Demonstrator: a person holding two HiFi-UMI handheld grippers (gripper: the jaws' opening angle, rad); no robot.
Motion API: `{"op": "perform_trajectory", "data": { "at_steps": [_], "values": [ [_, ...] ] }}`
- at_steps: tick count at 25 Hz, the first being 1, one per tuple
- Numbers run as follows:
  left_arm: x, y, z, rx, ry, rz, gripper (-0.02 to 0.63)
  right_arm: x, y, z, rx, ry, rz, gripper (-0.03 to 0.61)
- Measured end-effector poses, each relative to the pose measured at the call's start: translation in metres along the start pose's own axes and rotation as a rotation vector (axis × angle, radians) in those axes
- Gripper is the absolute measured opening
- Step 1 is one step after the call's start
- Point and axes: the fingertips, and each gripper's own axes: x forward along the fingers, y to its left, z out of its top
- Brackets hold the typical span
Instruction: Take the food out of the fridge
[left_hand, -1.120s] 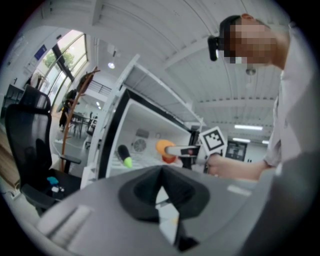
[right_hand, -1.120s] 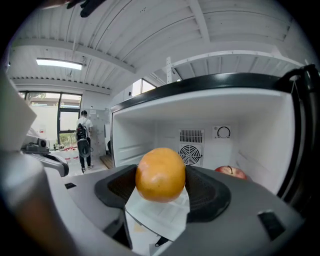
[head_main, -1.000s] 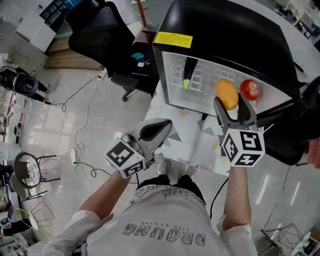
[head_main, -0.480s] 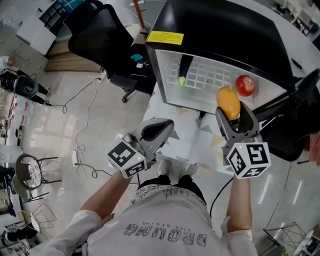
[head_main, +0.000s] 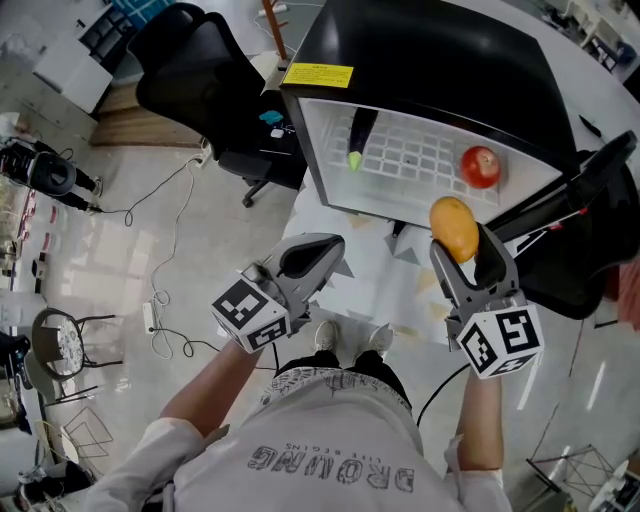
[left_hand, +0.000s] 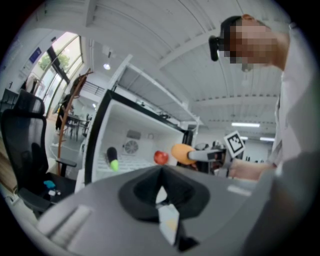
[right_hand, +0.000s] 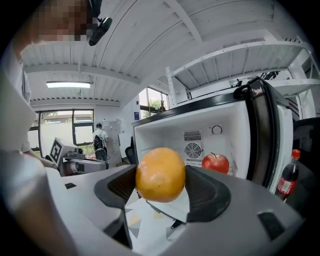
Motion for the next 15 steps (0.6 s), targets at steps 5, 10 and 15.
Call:
{"op": "perform_trajectory", "data": {
  "at_steps": [5, 10, 15],
  "values": [
    [0.002, -0.002, 0.003, 0.004, -0.006, 0.006, 0.009, -0.015, 0.001, -0.005, 0.022, -0.003, 0.011, 0.291],
    [0.005, -0.006, 0.003, 0.006, -0.011, 0.006, 0.009, -0.026, 0.003, -0.007, 0.045, -0.012, 0.023, 0.291],
    [0.005, -0.008, 0.004, 0.005, -0.017, 0.012, 0.009, -0.031, 0.005, -0.006, 0.051, -0.021, 0.039, 0.291]
  ]
}}
